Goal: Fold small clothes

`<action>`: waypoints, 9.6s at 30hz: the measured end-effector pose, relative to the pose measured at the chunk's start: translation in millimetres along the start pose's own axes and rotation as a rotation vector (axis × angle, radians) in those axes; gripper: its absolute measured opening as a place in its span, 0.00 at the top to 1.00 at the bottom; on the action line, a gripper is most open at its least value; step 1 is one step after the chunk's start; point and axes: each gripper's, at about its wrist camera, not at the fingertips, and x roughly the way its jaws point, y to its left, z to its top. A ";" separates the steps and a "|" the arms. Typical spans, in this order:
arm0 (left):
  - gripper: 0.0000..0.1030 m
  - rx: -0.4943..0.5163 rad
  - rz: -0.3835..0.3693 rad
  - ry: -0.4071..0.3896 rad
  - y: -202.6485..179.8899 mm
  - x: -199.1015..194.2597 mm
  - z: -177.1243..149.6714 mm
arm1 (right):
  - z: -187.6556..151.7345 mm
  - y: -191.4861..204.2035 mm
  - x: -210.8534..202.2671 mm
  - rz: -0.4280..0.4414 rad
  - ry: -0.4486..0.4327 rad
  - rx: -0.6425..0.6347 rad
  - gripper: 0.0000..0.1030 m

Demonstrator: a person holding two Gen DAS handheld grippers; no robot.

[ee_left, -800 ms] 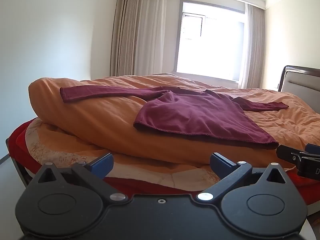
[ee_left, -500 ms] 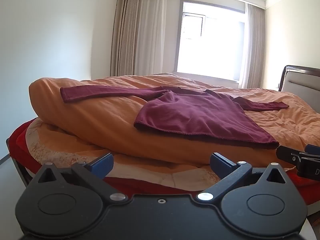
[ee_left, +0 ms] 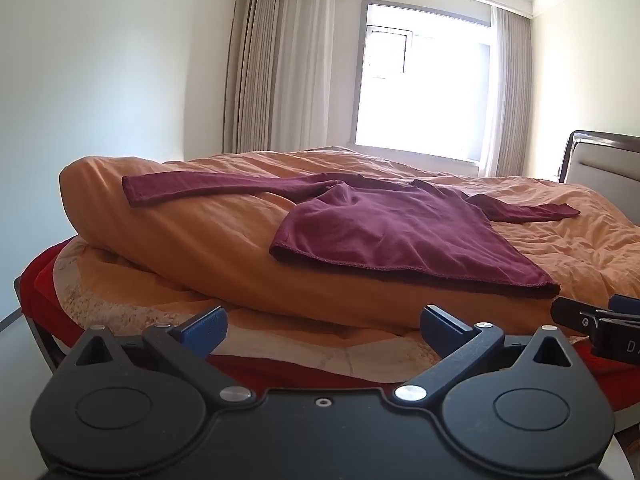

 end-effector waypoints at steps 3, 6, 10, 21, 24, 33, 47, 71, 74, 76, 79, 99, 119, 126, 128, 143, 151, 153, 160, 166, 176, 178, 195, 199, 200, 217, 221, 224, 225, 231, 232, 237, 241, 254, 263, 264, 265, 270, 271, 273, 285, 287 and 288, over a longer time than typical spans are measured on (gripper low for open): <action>0.01 -0.001 -0.001 0.001 0.0 0.0 0.2 | 0.4 0.2 -0.2 0.000 0.001 0.000 0.00; 0.01 -0.003 0.000 0.001 0.4 -1.1 1.1 | 0.4 -0.1 -0.1 0.000 0.001 0.000 0.00; 0.01 -0.005 0.001 0.000 0.1 -1.2 1.5 | 0.3 -0.4 0.0 0.000 0.000 -0.001 0.00; 0.01 -0.006 0.001 -0.003 0.5 -1.5 0.9 | 0.3 0.2 0.1 0.000 0.001 -0.001 0.00; 0.01 -0.006 0.000 -0.002 0.6 -1.4 1.1 | 0.3 0.4 0.3 -0.001 0.001 -0.002 0.00; 0.01 -0.009 -0.003 -0.004 1.5 -2.5 0.9 | 0.0 0.7 0.9 0.000 0.004 -0.003 0.00; 0.01 -0.010 -0.003 -0.005 2.2 -2.3 0.3 | -0.1 0.9 1.1 0.000 0.004 -0.004 0.00; 0.01 -0.011 -0.001 -0.001 1.3 -3.3 -0.9 | -3.3 2.2 1.1 -0.003 0.007 -0.002 0.00; 0.01 -0.007 0.000 0.002 0.0 -3.3 -1.4 | -3.7 1.8 1.5 -0.004 0.008 -0.001 0.00; 0.01 -0.003 -0.001 0.007 -0.9 -2.3 -1.0 | -4.3 1.2 2.0 -0.003 0.013 0.000 0.00; 0.01 -0.006 -0.010 0.019 -0.6 2.0 0.6 | -1.0 -0.5 3.7 -0.005 0.019 0.001 0.00; 0.01 0.116 -0.022 0.089 -31.5 59.5 60.5 | 29.7 -39.2 -3.5 -0.088 -0.054 0.045 0.00; 0.01 0.159 -0.040 0.114 -75.7 226.0 138.2 | 46.0 -174.9 74.5 -0.286 -0.051 0.156 0.00; 0.01 0.167 -0.038 0.141 -112.4 294.3 161.5 | 83.2 -219.7 137.5 -0.146 -0.006 0.205 0.00; 0.01 0.169 -0.007 0.150 -120.6 316.4 167.1 | 94.8 -226.6 157.1 -0.122 0.026 0.165 0.00; 0.01 0.118 -0.026 0.194 -135.9 403.2 122.9 | 142.4 -336.6 320.2 -0.261 0.128 0.158 0.00; 0.00 0.209 0.018 0.218 -149.0 416.4 99.2 | 162.9 -400.9 397.2 -0.383 0.136 0.194 0.00; 0.00 0.236 0.031 0.215 -152.9 417.4 96.4 | 167.5 -419.8 411.7 -0.446 0.121 0.237 0.04; 0.00 0.237 0.029 0.218 -153.4 419.5 95.6 | 169.1 -470.6 445.5 -0.595 0.088 0.442 0.59; 0.00 0.246 0.035 0.216 -154.9 419.3 94.6 | 162.2 -472.0 440.0 -0.655 0.051 0.470 0.94; 0.00 0.242 0.032 0.221 -154.7 419.2 95.1 | 166.0 -464.8 393.4 -0.695 0.025 0.572 0.95; 0.00 0.219 0.017 0.239 -151.1 418.4 101.6 | 181.4 -448.3 388.9 -0.681 -0.007 0.498 0.95; 0.00 -0.023 -0.019 0.148 -40.2 367.4 203.6 | 263.6 -146.5 412.3 -0.233 -0.219 -0.542 0.95; 0.01 -0.089 0.037 0.146 5.6 358.0 209.2 | 236.3 -74.8 425.6 -0.100 -0.203 -0.703 0.95; 0.01 -0.084 0.050 0.145 14.3 355.4 209.5 | 226.5 -58.4 428.6 -0.066 -0.189 -0.747 0.95; 0.01 -0.081 0.049 0.188 48.7 346.1 178.0 | 114.7 3.0 437.4 0.297 0.160 -1.027 0.28; 0.00 -0.081 -0.002 0.183 29.5 354.6 176.1 | 123.7 -37.1 417.0 0.292 0.150 -0.890 0.04; 0.00 -0.088 -0.043 0.173 10.3 367.0 176.2 | 130.9 -63.9 404.6 0.290 0.164 -0.708 0.00; 0.00 -0.088 -0.053 0.168 2.8 372.2 176.4 | 132.4 -74.7 397.9 0.282 0.160 -0.646 0.00; 0.00 0.005 0.011 0.126 -54.5 414.7 177.6 | 137.4 -138.0 383.3 0.091 0.096 -0.469 0.00; 0.00 0.034 0.026 0.111 -63.8 422.8 177.3 | 138.2 -148.5 385.2 0.043 0.103 -0.449 0.00; 0.00 0.047 0.067 0.153 -83.6 464.0 172.9 | 144.7 -203.6 401.4 -0.045 0.181 -0.208 0.00; 0.00 -0.055 0.076 0.209 -68.6 481.5 158.4 | 159.4 -250.1 412.7 -0.033 0.176 -0.011 0.00; 0.00 -0.107 0.108 0.199 -59.8 482.7 134.4 | 171.3 -281.1 522.6 0.138 0.233 0.423 0.66; 0.00 -0.116 0.098 0.186 -59.4 481.8 132.2 | 198.4 -305.6 512.1 -0.021 0.150 0.353 0.93; 0.00 -0.117 0.095 0.185 -59.2 482.1 132.2 | 199.2 -305.4 514.3 -0.030 0.158 0.333 0.93; 0.00 -0.116 0.093 0.186 -59.0 481.9 132.0 | 198.8 -303.2 517.2 -0.040 0.170 0.302 0.93; 0.00 -0.108 0.094 0.186 -60.2 482.2 131.9 | 184.8 -298.7 529.7 -0.082 0.207 0.250 0.93; 0.00 -0.110 0.092 0.185 -59.8 482.1 131.9 | 180.8 -299.9 529.4 -0.074 0.212 0.257 0.91; 0.00 -0.111 0.092 0.183 -59.9 482.2 131.9 | 176.8 -300.0 525.3 -0.058 0.227 0.237 0.78; 0.00 -0.129 0.080 0.170 -56.0 481.4 128.4 | 140.3 -240.2 399.4 -0.044 0.140 -0.181 0.11; 0.00 -0.126 0.082 0.170 -56.4 481.4 128.3 | 125.4 -224.2 395.2 -0.083 0.154 -0.296 0.12; 0.00 -0.125 0.082 0.170 -56.5 481.6 128.5 | 120.2 -216.6 396.8 -0.109 0.156 -0.351 0.16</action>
